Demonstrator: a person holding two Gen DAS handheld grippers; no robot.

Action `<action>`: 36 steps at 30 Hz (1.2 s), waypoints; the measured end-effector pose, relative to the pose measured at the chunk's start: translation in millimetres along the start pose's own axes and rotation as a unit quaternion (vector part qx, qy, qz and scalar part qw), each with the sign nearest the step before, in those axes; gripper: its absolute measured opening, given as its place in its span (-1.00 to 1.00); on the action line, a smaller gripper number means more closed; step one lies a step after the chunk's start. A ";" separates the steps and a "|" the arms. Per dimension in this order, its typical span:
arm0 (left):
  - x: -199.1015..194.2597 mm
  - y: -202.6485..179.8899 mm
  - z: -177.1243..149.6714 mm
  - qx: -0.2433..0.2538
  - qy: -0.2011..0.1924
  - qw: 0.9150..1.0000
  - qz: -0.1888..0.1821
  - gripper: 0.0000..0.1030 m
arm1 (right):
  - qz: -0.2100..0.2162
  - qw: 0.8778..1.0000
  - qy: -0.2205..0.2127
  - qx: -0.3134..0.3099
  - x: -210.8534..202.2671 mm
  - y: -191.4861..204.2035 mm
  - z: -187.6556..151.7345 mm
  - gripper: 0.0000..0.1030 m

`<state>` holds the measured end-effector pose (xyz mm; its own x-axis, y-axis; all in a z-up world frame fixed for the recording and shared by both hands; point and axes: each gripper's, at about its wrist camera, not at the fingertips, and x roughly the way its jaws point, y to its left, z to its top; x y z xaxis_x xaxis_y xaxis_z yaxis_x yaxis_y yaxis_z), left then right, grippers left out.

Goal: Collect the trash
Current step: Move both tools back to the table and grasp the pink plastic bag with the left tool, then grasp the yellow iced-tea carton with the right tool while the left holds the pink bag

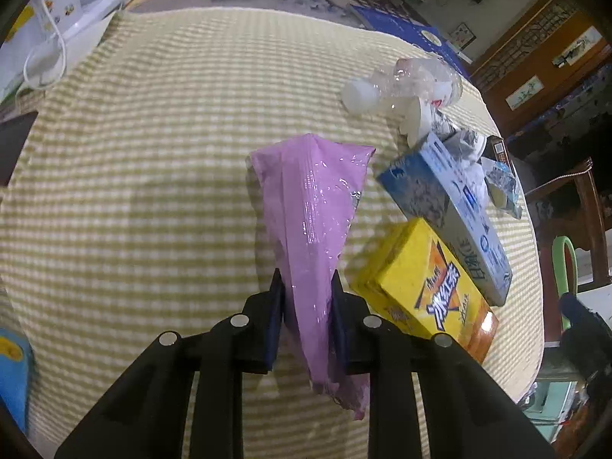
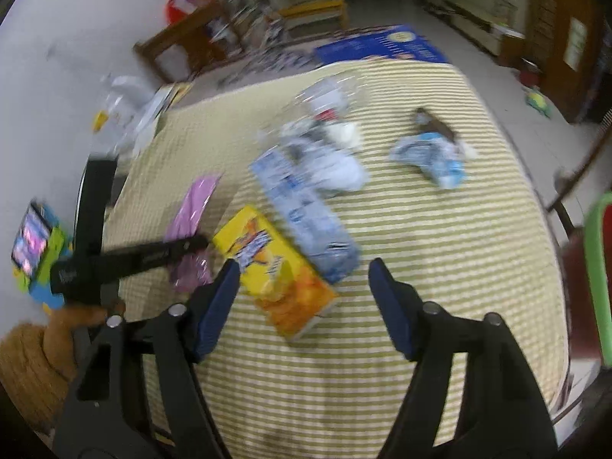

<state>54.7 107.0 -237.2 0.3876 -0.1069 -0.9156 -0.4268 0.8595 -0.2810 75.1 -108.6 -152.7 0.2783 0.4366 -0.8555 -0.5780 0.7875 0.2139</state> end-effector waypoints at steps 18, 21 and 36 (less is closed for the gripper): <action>9.7 10.5 28.0 -0.009 -0.002 1.000 0.004 -0.11 | -0.026 0.991 0.083 -0.099 81.3 31.3 17.1 0.24; 7.7 11.4 27.5 -0.006 -0.003 1.000 0.006 -0.10 | -0.003 0.990 0.096 -0.102 79.3 33.3 21.1 0.26; 9.1 2.9 29.8 0.008 -0.004 1.000 0.007 -0.11 | 0.017 0.988 0.128 -0.083 87.9 19.7 10.0 0.37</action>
<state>81.3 123.4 -237.7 0.3884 -0.0904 -0.9170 -0.4193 0.8689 -0.2632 95.9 -50.4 -219.0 0.0652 0.3201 -0.9452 -0.7076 0.6826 0.1824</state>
